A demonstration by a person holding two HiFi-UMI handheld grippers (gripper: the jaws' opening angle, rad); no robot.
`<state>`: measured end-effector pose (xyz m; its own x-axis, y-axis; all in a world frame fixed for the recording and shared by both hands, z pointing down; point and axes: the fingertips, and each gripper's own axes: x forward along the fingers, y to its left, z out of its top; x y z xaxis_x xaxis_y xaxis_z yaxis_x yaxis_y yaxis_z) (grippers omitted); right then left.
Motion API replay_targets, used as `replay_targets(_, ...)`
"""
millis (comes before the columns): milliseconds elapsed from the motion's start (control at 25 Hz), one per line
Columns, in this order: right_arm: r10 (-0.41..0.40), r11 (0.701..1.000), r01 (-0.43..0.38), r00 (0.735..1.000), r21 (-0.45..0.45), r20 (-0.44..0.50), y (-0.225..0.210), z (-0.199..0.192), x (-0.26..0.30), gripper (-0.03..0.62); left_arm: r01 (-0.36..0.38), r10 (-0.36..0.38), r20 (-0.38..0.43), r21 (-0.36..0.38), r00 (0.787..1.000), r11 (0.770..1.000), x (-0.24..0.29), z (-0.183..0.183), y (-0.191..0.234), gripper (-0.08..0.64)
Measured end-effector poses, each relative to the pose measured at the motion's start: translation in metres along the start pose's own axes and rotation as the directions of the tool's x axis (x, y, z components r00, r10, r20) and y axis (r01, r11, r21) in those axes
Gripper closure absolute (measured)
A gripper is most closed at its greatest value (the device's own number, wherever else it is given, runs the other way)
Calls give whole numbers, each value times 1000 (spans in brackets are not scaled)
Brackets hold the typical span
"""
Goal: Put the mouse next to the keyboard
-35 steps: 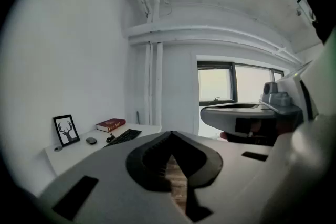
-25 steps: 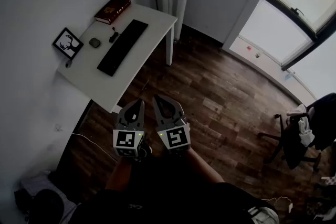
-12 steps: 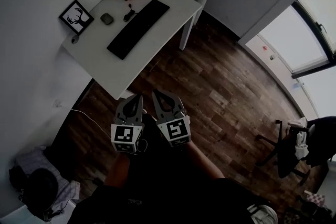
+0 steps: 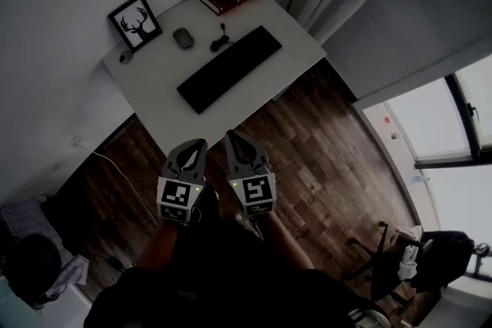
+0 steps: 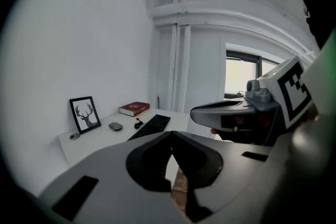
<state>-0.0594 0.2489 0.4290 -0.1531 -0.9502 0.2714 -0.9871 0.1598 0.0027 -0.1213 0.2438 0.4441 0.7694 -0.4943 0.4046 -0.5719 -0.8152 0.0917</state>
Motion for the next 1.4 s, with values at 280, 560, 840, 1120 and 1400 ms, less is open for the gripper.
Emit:
replay_targets(280,112,993,-112,994,-34,6,35,33,90,571,-105,104,-14,-7,994,994,5,14,99,558)
replay_targets(560,171,983,-172,985,-62,-33,45,49,148,571,-89,89,0,-54,996,995,27,28,149,558)
replay_targets(840,244,965,-257,950,-44,-193,11,36,211,571,-125,120,-48,-124,992,984,68,20,183,558)
replay_targets(1120,362,920,-389,888,-44,-284,-22,24,302,571,-204,198,-48,-196,979,959,128,38,238,558)
replay_targets(1400,397,907,-420,842,19,-365,-41,-9,350,571,-214,182,-150,-236,972,948,181,21,276,558)
